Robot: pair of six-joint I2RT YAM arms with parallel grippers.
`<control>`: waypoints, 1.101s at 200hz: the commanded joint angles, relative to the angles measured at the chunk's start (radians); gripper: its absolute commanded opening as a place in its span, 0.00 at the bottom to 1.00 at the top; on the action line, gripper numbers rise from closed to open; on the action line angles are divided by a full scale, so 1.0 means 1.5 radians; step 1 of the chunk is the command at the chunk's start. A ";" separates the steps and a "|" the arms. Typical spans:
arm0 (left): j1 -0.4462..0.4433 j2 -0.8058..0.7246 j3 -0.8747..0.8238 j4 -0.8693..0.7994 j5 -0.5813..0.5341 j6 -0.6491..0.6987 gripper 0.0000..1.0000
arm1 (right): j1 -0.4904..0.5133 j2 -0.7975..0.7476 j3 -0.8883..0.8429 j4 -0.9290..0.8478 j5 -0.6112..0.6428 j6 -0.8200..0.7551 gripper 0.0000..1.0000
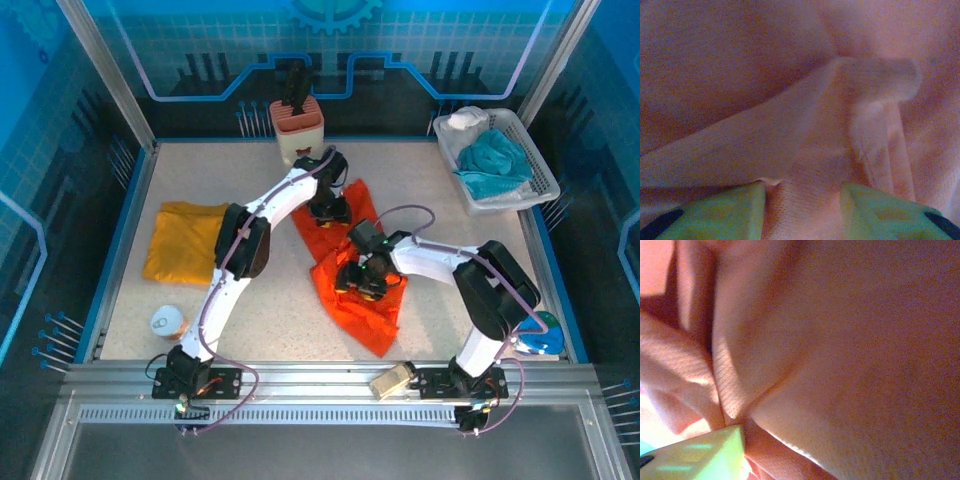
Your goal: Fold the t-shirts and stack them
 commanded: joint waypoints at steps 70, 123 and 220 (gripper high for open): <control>0.011 -0.050 0.074 -0.057 -0.002 0.026 0.49 | 0.046 -0.100 0.061 -0.119 0.156 0.013 0.76; 0.031 -0.257 -0.092 -0.022 -0.038 0.052 0.53 | 0.006 -0.101 0.182 -0.186 0.231 -0.121 0.80; 0.067 -0.708 -0.753 0.253 -0.045 -0.079 0.56 | -0.109 0.146 0.386 -0.186 0.209 -0.286 0.75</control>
